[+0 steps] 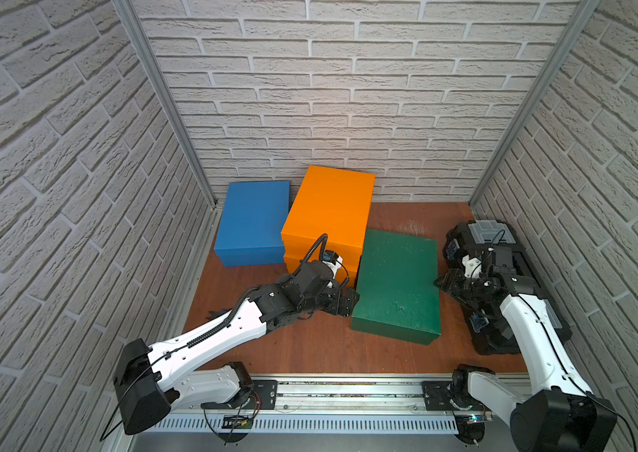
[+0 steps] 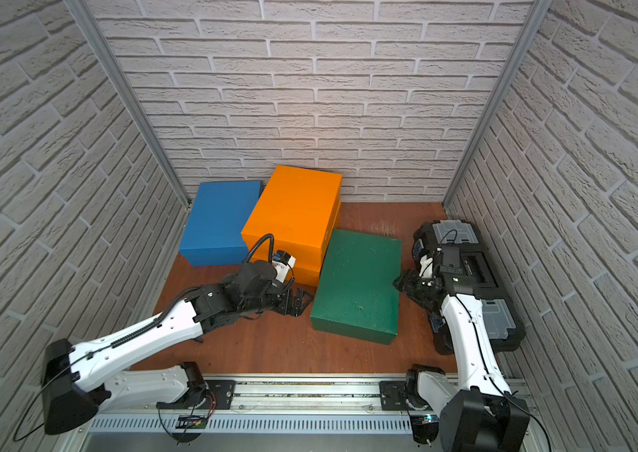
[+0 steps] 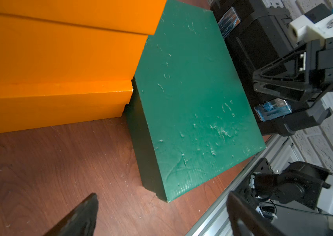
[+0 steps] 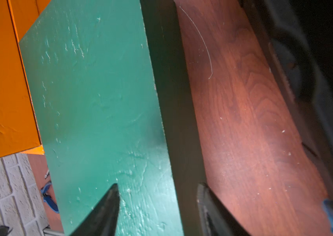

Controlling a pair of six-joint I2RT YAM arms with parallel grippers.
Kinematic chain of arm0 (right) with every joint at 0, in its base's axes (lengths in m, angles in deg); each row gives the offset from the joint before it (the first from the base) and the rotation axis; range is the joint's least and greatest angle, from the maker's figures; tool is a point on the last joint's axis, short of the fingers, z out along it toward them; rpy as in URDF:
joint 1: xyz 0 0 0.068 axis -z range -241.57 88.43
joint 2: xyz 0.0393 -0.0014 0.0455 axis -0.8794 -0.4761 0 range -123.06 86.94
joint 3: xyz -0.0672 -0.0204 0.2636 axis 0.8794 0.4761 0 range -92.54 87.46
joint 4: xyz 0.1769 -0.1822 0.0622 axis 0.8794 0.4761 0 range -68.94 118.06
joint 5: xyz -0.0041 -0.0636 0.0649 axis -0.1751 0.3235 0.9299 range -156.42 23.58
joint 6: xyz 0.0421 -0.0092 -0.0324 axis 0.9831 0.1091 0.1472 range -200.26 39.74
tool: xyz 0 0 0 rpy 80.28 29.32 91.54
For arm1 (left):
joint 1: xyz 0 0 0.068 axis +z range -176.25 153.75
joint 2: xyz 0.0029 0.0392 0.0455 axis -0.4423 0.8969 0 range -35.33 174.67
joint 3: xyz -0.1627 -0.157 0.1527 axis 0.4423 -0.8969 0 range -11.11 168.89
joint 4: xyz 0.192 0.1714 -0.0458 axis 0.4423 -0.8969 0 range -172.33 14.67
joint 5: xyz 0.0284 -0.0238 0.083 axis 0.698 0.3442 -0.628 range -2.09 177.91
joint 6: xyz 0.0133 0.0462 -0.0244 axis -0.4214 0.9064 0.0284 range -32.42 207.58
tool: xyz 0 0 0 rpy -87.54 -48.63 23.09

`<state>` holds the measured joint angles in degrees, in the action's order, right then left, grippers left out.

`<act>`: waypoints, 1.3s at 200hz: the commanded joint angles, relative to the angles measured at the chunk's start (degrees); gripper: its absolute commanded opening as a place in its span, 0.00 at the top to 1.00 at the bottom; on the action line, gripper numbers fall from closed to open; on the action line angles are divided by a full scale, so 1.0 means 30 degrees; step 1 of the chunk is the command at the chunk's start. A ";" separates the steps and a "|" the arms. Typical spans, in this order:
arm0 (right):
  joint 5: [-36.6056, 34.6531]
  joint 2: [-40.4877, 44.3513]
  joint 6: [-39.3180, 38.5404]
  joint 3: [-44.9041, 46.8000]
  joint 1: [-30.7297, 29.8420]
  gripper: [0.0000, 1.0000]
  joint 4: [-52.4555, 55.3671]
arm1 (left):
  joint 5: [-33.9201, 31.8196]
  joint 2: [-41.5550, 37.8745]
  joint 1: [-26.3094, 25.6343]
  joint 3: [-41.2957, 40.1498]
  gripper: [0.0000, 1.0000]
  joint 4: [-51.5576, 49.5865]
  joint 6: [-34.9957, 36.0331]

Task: Stack the shoeboxes
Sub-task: Move the shoebox to the center of the board, then pick up the shoebox from the center of the board.

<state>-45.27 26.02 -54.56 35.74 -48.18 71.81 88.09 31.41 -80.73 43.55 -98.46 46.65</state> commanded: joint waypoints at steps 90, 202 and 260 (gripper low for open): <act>0.1072 0.1262 0.0332 0.2611 0.0450 0.07 -0.2360 | 0.0044 0.2979 -0.0130 -0.0011 0.02 0.3410 -0.1503; 0.2260 0.1570 0.1063 0.5521 0.0448 0.07 -0.5138 | 0.1327 0.7057 -0.0334 0.1211 0.02 0.5636 -0.2120; 0.2918 0.2048 0.2001 0.7101 0.0378 0.08 -0.6208 | 0.2382 0.8681 -0.0329 0.2256 0.02 0.6230 -0.2279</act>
<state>-36.79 31.31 -50.37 54.53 -47.07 54.60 93.38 55.91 -81.45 48.18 -82.99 40.38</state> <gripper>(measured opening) 0.926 0.982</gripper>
